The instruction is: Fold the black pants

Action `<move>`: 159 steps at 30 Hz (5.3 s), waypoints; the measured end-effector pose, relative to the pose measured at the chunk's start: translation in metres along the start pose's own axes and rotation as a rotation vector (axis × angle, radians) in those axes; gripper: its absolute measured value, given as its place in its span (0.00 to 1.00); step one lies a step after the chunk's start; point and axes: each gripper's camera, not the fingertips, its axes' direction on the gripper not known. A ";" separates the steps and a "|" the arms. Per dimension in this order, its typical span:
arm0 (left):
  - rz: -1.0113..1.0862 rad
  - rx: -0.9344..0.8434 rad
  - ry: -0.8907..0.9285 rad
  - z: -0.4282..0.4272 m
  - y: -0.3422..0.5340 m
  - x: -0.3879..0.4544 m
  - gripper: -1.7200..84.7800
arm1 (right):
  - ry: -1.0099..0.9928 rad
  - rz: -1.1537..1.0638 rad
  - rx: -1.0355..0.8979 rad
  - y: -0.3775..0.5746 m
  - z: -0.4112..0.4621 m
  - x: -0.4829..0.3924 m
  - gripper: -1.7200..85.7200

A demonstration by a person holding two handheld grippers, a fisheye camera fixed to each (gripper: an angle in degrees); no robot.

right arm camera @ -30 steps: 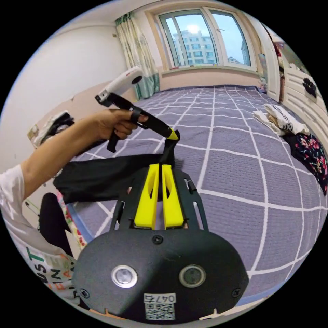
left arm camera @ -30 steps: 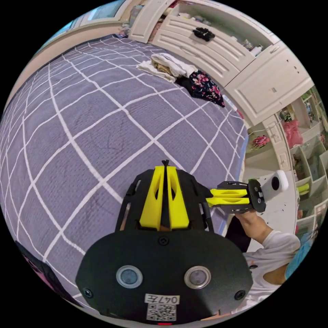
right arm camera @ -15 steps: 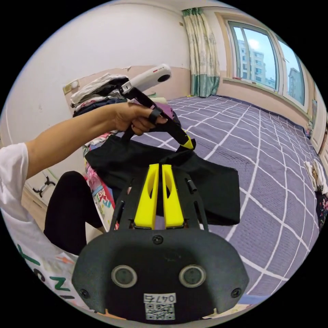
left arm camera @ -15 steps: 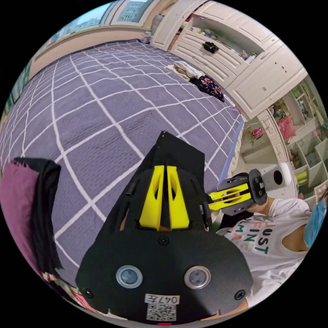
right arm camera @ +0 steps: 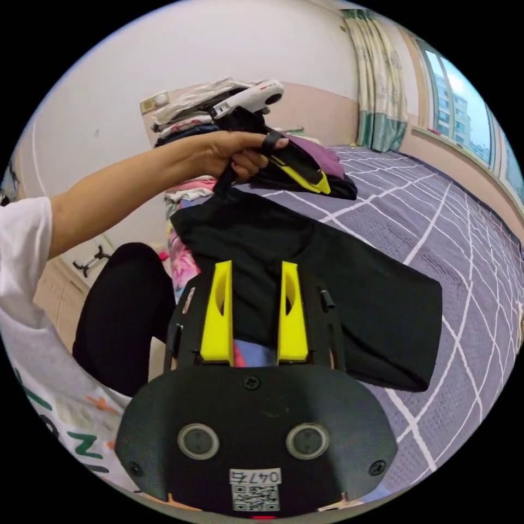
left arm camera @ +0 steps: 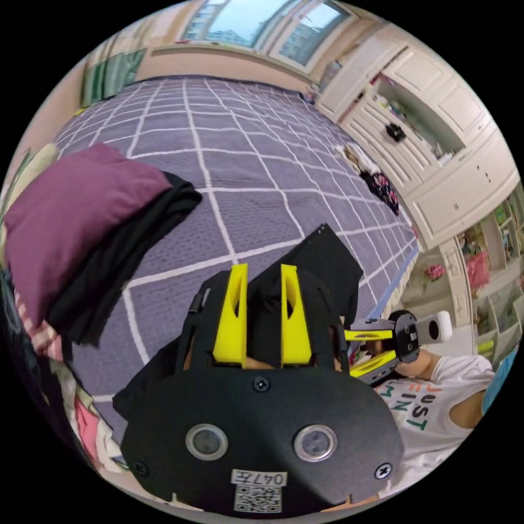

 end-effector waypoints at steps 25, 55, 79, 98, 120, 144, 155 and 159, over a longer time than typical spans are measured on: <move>-0.036 -0.105 -0.104 -0.069 0.064 0.029 0.01 | 0.190 -0.099 -0.065 0.001 0.111 -0.060 0.01; -0.479 0.170 -0.254 -0.254 0.267 -0.075 0.17 | 0.185 -0.744 -0.032 -0.019 0.252 -0.295 0.03; -0.227 0.169 -0.172 -0.215 0.119 0.058 0.07 | 0.126 -0.060 0.285 0.000 0.026 -0.055 0.02; -0.041 0.002 -0.010 -0.039 -0.010 0.190 0.22 | 0.162 0.643 0.378 0.114 -0.097 0.196 0.04; -0.076 -0.050 0.017 0.058 0.001 0.137 0.14 | 0.286 0.267 -0.223 0.012 -0.028 0.198 0.01; -0.481 0.183 0.009 -0.041 0.255 0.090 0.13 | 0.422 0.179 -0.007 -0.096 -0.009 0.175 0.14; -0.406 0.190 -0.053 -0.042 0.257 0.103 0.05 | 0.234 0.333 -0.221 -0.134 0.066 0.218 0.07; -0.385 0.254 -0.089 -0.048 0.265 0.115 0.03 | 0.295 0.227 -0.227 -0.147 0.071 0.186 0.04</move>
